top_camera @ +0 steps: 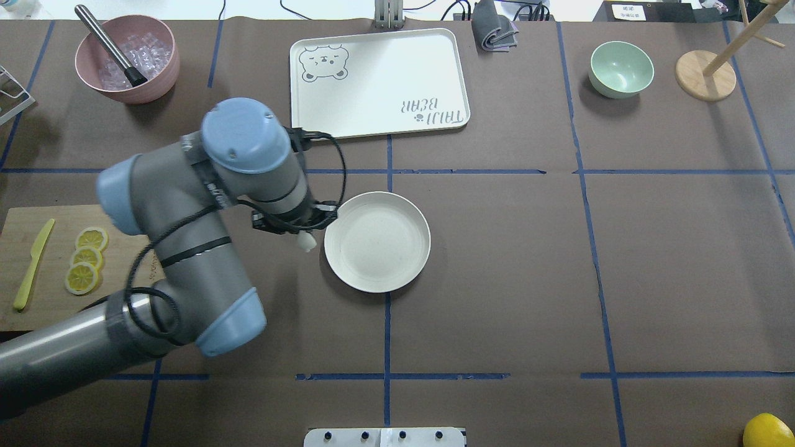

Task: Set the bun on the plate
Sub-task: 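Carry the bun with the left gripper over the white plate and lower it, then open the left gripper and withdraw the left arm from the plate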

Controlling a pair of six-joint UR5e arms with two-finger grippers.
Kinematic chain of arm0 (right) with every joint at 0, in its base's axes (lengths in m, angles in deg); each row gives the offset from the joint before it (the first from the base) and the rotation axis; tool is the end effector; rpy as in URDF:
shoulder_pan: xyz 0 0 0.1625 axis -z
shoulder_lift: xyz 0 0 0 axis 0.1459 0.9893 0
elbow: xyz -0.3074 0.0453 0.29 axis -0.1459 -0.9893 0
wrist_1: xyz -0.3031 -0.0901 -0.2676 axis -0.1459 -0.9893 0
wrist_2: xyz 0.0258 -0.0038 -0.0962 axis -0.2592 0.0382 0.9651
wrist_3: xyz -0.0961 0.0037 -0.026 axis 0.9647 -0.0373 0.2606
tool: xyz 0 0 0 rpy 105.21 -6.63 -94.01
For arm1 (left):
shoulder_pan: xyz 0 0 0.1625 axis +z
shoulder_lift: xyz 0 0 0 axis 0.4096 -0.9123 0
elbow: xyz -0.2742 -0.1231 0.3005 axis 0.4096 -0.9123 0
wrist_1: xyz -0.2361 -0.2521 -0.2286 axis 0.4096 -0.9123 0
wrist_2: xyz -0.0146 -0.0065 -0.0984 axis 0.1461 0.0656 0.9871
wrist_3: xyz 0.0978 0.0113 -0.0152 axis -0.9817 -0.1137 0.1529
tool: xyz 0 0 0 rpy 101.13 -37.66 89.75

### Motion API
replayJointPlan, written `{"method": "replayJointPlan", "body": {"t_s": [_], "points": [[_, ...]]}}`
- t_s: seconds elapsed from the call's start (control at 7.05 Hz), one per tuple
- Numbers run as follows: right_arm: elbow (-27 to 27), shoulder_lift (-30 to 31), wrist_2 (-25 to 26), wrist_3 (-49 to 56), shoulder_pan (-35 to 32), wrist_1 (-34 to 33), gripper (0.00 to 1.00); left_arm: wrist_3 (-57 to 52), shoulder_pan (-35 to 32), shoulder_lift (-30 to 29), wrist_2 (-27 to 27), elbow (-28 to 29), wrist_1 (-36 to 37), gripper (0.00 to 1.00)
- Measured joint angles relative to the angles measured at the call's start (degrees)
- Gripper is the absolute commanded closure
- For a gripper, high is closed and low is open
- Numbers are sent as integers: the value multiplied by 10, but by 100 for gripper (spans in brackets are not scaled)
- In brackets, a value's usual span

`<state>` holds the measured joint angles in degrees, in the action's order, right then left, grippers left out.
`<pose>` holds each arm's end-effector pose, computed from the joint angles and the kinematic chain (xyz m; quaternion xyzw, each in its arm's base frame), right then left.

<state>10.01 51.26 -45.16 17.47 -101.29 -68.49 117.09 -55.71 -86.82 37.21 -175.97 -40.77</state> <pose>0.0933 -0.4494 0.6591 0.0070 -0.3372 -0.0632 0.9393 0.5335 -0.4440 0.1929 -0.0095 0.3934 -0.0787 0.9160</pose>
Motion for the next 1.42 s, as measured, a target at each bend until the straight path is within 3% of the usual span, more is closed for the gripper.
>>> {"method": "replayJointPlan", "body": {"t_s": [0.28, 0.43, 0.71, 0.85, 1.42], "points": [[0, 0, 0, 0, 0, 0, 0, 48, 39, -78, -36, 120, -73, 76], [0, -1, 0, 0, 0, 0, 0, 56, 51, -88, -51, 151, -105, 65], [0, -3, 0, 0, 0, 0, 0, 56, 57, -91, -59, 168, -123, 8], [0, -3, 0, 0, 0, 0, 0, 55, 57, -90, -60, 169, -125, 1], [1, -4, 0, -1, 0, 0, 0, 34, 44, -86, -48, 148, -109, 0]]}}
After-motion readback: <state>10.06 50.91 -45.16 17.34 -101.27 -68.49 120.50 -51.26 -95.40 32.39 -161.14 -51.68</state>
